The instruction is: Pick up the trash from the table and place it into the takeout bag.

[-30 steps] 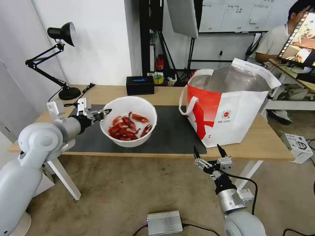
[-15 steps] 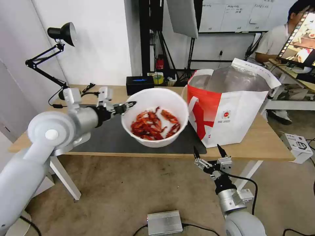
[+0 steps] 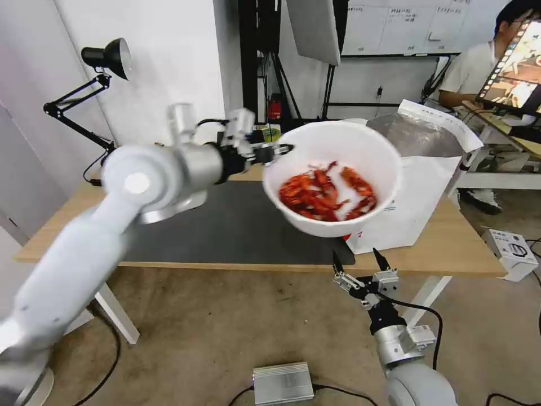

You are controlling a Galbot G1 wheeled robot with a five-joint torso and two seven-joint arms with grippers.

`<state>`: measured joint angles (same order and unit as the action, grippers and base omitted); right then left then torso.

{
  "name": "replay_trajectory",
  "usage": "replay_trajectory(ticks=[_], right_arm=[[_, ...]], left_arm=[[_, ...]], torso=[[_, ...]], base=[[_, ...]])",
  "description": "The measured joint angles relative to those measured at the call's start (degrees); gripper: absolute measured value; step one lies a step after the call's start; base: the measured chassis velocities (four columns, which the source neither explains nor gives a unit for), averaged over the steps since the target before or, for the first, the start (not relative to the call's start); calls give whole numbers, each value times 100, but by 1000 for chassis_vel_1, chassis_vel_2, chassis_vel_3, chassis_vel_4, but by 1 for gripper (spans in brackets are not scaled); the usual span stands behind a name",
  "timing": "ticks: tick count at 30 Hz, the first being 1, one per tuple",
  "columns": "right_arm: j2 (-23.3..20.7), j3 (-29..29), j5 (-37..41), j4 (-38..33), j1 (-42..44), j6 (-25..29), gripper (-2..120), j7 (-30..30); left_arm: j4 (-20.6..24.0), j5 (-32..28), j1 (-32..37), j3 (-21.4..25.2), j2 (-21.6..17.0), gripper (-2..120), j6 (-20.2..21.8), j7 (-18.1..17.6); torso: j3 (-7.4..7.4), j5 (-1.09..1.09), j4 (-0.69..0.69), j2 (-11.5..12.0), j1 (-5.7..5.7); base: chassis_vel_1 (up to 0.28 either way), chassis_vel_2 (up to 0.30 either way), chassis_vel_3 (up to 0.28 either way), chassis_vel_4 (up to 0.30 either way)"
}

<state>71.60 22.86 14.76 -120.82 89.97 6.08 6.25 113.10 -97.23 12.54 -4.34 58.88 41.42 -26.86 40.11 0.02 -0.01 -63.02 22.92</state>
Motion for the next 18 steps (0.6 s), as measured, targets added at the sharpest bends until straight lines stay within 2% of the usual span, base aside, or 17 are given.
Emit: replay_trajectory(ticks=[5,9,18], right_arm=[[0,0,0,0,0,0,100,1],[0,0,0,0,0,0,100,1],[0,0,0,0,0,0,100,1]], left_arm=[[-216,15,-207,-237,366,0,-27,-31],[-560,60,-497,-402,778,0,-39,-63],[-1173,193,-973,-672,1403,0,-53,-118]], torso=[[0,0,0,0,0],[0,-1,0,0,0],[0,-1,0,0,0]], base=[[0,0,0,0],[0,0,0,0],[0,0,0,0]])
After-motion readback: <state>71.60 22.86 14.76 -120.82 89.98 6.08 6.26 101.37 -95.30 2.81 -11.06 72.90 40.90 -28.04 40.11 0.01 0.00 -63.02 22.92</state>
